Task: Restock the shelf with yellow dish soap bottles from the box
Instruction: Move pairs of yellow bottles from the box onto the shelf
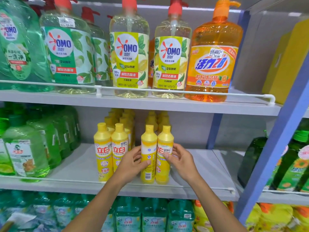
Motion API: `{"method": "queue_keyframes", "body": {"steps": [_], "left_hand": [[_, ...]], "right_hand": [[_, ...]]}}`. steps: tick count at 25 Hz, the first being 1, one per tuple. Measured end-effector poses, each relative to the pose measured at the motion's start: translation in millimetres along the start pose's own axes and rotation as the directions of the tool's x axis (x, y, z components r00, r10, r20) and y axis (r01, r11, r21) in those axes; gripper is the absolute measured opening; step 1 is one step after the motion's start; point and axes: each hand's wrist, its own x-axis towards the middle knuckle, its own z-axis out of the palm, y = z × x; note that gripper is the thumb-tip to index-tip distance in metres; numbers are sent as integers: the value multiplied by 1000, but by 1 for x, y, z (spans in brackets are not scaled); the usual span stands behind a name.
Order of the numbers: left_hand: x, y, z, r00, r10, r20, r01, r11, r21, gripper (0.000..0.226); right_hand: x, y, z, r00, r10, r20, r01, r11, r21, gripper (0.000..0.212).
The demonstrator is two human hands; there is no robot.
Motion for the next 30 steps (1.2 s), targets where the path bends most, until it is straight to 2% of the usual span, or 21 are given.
{"method": "queue_keyframes", "body": {"steps": [4,6,8,10,15,18,20,24,30], "left_hand": [[-2,2,20,991,14,-133,1,994,114,54],[-3,7,29,983,26,-182,6,985,171,52],[-3,10,33,979,14,-203,16,990,143,54],[-1,10,33,979,-23,-201,40,996,79,58],[1,7,28,986,-58,-154,64,997,38,66],[-4,-2,25,994,-23,-105,23,1000,1,60],[-4,-1,28,987,-16,-160,18,1000,11,59],[2,4,37,960,-4,-279,29,996,87,61],[-6,-22,31,991,-32,-130,31,999,-10,62]], "right_hand": [[-3,1,-7,999,-3,54,4,1000,-21,48],[-7,0,-4,1000,6,5,-6,1000,-18,52],[-9,0,-1,997,-4,-75,2,1000,-24,60],[-5,-1,-1,996,5,-92,-10,998,-56,58],[-2,-3,-20,998,54,35,-49,992,-114,57],[-9,-1,-9,997,36,-69,-45,990,-137,62],[-7,1,1,988,13,-154,-36,989,-143,60],[-7,4,2,990,32,-135,-47,993,-108,53],[-25,21,8,988,80,-131,-100,984,-147,57]]}}
